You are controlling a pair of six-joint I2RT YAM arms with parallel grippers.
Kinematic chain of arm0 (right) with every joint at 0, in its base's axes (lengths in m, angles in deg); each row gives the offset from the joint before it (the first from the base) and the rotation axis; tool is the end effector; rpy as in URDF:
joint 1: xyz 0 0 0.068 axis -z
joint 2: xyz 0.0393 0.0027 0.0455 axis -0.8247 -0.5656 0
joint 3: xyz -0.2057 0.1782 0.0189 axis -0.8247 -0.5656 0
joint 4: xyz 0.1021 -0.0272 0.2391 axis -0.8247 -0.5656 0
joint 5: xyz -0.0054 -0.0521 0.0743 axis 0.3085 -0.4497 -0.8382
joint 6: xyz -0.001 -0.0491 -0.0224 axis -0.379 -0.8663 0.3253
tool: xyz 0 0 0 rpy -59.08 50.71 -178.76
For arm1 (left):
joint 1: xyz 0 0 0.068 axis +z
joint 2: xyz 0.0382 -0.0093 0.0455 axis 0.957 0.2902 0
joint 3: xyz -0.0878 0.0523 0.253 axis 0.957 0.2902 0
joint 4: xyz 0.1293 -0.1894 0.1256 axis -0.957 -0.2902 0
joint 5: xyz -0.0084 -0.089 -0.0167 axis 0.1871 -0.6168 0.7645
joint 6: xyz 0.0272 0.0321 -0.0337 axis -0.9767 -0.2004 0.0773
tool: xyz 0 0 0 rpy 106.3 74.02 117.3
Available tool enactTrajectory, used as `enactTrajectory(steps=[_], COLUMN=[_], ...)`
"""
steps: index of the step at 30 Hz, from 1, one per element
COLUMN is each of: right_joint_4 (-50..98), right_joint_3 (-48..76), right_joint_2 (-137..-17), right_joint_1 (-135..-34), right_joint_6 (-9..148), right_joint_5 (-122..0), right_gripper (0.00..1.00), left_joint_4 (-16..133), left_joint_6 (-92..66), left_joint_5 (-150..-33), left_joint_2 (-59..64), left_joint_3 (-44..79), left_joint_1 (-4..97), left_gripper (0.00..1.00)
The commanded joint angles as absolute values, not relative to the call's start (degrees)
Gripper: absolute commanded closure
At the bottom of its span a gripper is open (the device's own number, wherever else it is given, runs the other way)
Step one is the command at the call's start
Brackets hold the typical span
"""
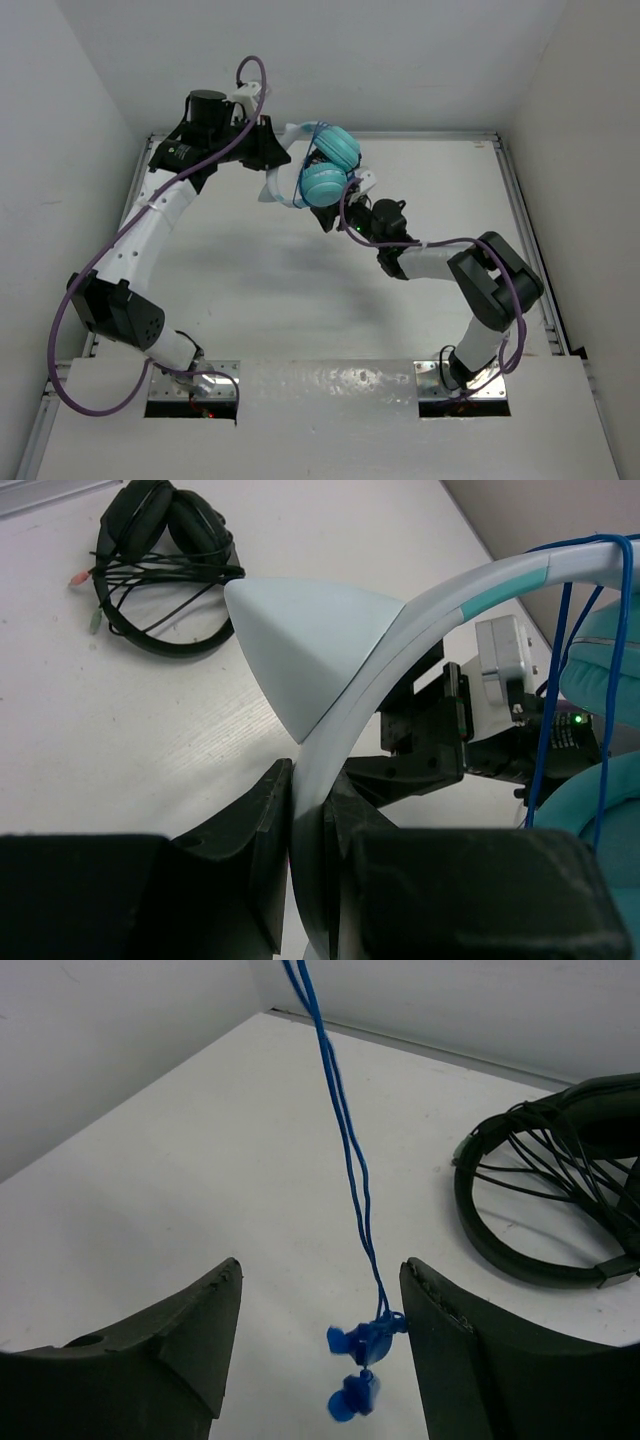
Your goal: Wrap the headphones
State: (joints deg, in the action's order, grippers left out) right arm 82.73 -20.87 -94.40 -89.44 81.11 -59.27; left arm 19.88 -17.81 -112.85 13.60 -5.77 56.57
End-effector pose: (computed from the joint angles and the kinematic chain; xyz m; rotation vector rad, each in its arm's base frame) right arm 0.2889 0.1984 0.2009 -0.2998 1.5903 0.7940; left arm 0.3137 -0.1118 0.4225 0.5020 2.0207 -0.7838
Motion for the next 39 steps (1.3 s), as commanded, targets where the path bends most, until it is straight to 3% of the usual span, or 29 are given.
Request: enactTrajectory(steps=[1, 7, 10, 15, 20, 21, 22, 23, 27, 32, 35, 39], right_joint_4=[80.2, 79.0, 79.4, 81.0, 84.9, 84.9, 84.9, 84.7, 87.0, 89.2, 91.9, 93.4], right_joint_3=[-17.9, -16.5, -17.1, -18.6, -20.7, -20.8, -20.8, -20.8, -22.4, -20.7, -19.3, -17.5], right_joint_2=[-96.7, -99.6, -100.1, -100.2, -98.5, -98.2, -97.8, -97.7, -97.8, -100.1, -102.1, -104.1], right_joint_1=[-89.6, -89.5, -89.6, -89.6, -89.6, -89.6, -89.6, -89.6, -89.6, -89.6, -89.6, -89.6], right_joint_6=[77.8, 76.2, 76.7, 77.1, 76.8, 76.4, 76.3, 75.1, 75.1, 76.9, 78.0, 79.3], right_joint_5=[-56.5, -55.6, -55.5, -55.4, -53.8, -53.9, -54.3, -55.2, -55.1, -49.8, -49.1, -48.7], right_gripper=[0.36, 0.42, 0.36, 0.37, 0.61, 0.59, 0.44, 0.38, 0.21, 0.18, 0.25, 0.45], left_joint_4=[22.7, 22.3, 22.1, 22.2, 22.5, 22.5, 22.5, 22.6, 22.4, 22.3, 21.6, 20.5], left_joint_6=[-17.2, -17.8, -17.9, -17.6, -17.5, -17.5, -17.5, -17.5, -17.5, -17.4, -19.1, -20.5], left_joint_5=[-117.8, -117.8, -117.6, -117.2, -117.0, -116.9, -116.9, -116.8, -116.1, -117.4, -117.4, -113.4], left_joint_2=[9.8, 9.6, 9.7, 10.1, 10.5, 10.6, 10.6, 10.6, 10.7, 10.9, 10.9, 11.6], left_joint_3=[-7.6, -8.5, -8.9, -9.1, -8.8, -8.8, -8.9, -8.9, -9.1, -9.2, -10.0, -11.1], left_joint_1=[54.7, 54.4, 54.4, 54.4, 54.4, 54.4, 54.4, 54.4, 54.4, 54.2, 53.1, 51.7], left_gripper=[1.0, 1.0, 1.0, 1.0, 1.0, 1.0, 1.0, 1.0, 1.0, 1.0, 1.0, 1.0])
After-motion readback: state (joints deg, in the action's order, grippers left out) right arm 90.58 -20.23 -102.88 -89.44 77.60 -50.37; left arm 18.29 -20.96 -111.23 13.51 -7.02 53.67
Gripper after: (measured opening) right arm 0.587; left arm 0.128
